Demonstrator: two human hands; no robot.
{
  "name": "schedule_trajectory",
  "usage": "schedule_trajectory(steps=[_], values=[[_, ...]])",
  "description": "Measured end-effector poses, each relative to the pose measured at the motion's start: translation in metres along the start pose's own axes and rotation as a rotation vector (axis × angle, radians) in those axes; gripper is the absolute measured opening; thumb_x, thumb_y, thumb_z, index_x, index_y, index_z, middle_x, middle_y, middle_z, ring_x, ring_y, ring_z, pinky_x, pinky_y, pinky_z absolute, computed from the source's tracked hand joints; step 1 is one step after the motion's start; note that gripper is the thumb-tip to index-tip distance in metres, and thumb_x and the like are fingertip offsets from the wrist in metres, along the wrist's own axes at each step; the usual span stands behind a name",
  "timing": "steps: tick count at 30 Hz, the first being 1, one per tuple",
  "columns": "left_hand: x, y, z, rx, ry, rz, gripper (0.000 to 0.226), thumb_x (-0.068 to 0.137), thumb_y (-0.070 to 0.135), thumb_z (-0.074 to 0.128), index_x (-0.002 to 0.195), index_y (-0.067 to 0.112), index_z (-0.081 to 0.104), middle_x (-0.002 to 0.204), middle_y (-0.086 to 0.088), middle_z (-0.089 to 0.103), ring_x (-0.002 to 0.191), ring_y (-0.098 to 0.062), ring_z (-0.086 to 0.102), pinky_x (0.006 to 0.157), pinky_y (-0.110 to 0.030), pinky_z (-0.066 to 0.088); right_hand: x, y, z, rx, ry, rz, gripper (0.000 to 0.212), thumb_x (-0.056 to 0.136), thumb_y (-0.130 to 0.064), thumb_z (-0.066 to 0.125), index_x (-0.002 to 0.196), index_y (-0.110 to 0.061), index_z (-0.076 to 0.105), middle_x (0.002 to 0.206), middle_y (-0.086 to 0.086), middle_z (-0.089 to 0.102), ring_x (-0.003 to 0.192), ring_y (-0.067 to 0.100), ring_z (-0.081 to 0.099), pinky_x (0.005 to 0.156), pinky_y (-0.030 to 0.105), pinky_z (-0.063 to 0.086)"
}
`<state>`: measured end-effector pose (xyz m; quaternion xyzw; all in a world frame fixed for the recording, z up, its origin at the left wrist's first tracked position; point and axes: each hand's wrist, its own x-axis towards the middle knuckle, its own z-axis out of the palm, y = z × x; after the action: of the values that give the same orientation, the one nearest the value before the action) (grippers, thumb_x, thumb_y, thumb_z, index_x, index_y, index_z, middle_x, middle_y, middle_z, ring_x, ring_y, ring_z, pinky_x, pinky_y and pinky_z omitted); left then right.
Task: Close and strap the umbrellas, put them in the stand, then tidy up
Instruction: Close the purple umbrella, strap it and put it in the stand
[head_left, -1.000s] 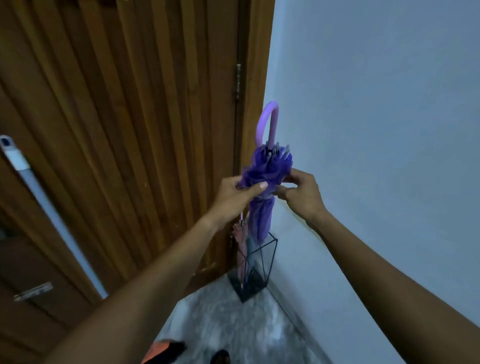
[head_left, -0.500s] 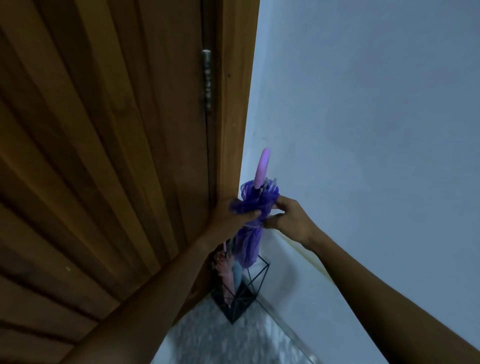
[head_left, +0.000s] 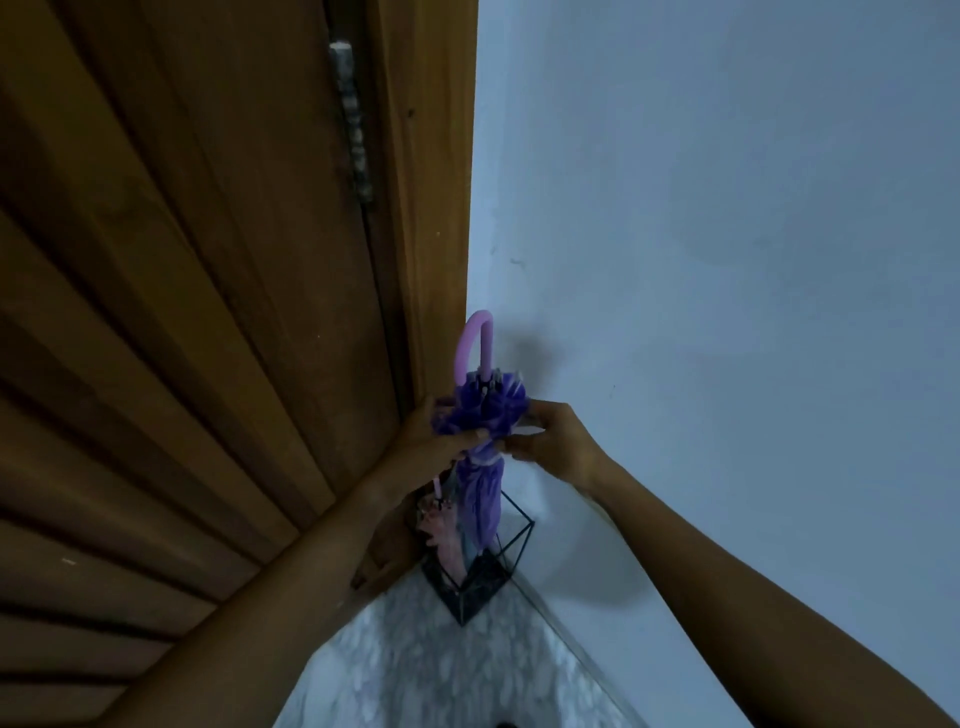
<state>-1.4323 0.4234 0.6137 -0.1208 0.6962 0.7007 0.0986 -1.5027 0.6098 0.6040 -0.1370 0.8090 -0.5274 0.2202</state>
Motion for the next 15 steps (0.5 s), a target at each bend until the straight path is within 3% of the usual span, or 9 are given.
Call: schedule_trajectory(steps=[3, 5, 7, 9, 12, 15], values=[[0.007, -0.024, -0.002, 0.063, 0.013, 0.002, 0.047, 0.090, 0.008, 0.069, 0.134, 0.012, 0.054, 0.127, -0.006, 0.066, 0.120, -0.023, 0.062, 0.097, -0.035, 0.053, 0.010, 0.020, 0.009, 0.008, -0.034, 0.036, 0.038, 0.079, 0.000, 0.081, 0.116, -0.010, 0.075, 0.111, 0.007, 0.075, 0.095, 0.013, 0.069, 0.073, 0.023, 0.061], [0.010, -0.040, -0.001, 0.100, 0.037, -0.025, 0.042, 0.092, 0.009, 0.068, 0.132, 0.007, 0.058, 0.124, -0.008, 0.068, 0.117, -0.022, 0.063, 0.095, -0.028, 0.053, 0.015, 0.035, 0.017, 0.042, -0.045, 0.076, 0.041, 0.080, 0.001, 0.081, 0.119, -0.007, 0.073, 0.111, 0.008, 0.074, 0.093, 0.011, 0.067, 0.071, 0.016, 0.057], [0.016, -0.059, 0.002, 0.145, 0.109, -0.023, 0.040, 0.090, 0.004, 0.068, 0.129, 0.003, 0.059, 0.119, -0.010, 0.067, 0.108, -0.019, 0.062, 0.087, -0.017, 0.053, 0.024, 0.056, 0.025, 0.057, -0.056, 0.112, 0.041, 0.079, 0.001, 0.082, 0.118, -0.006, 0.073, 0.112, 0.010, 0.074, 0.097, 0.015, 0.067, 0.081, 0.024, 0.059], [0.024, -0.081, 0.005, 0.141, 0.187, 0.000, 0.041, 0.087, -0.005, 0.069, 0.126, -0.003, 0.059, 0.120, -0.011, 0.064, 0.101, -0.011, 0.064, 0.092, -0.022, 0.054, 0.033, 0.080, 0.036, 0.049, -0.050, 0.139, 0.039, 0.079, 0.000, 0.082, 0.116, -0.005, 0.073, 0.112, 0.010, 0.073, 0.101, 0.018, 0.066, 0.091, 0.036, 0.057], [0.037, -0.122, 0.007, 0.045, 0.192, 0.012, 0.046, 0.084, -0.023, 0.060, 0.128, -0.011, 0.052, 0.121, -0.012, 0.059, 0.086, 0.005, 0.069, 0.081, -0.014, 0.053, 0.047, 0.117, 0.051, 0.026, -0.026, 0.162, 0.034, 0.079, -0.001, 0.081, 0.113, -0.003, 0.074, 0.110, 0.008, 0.073, 0.101, 0.016, 0.066, 0.088, 0.036, 0.055], [0.054, -0.163, 0.007, -0.010, 0.170, -0.057, 0.049, 0.084, -0.018, 0.063, 0.127, 0.005, 0.055, 0.126, -0.014, 0.061, 0.095, 0.004, 0.069, 0.086, -0.016, 0.053, 0.061, 0.156, 0.066, -0.041, -0.029, 0.183, 0.033, 0.078, -0.010, 0.084, 0.109, -0.009, 0.076, 0.110, 0.007, 0.075, 0.101, 0.019, 0.069, 0.087, 0.035, 0.054]])
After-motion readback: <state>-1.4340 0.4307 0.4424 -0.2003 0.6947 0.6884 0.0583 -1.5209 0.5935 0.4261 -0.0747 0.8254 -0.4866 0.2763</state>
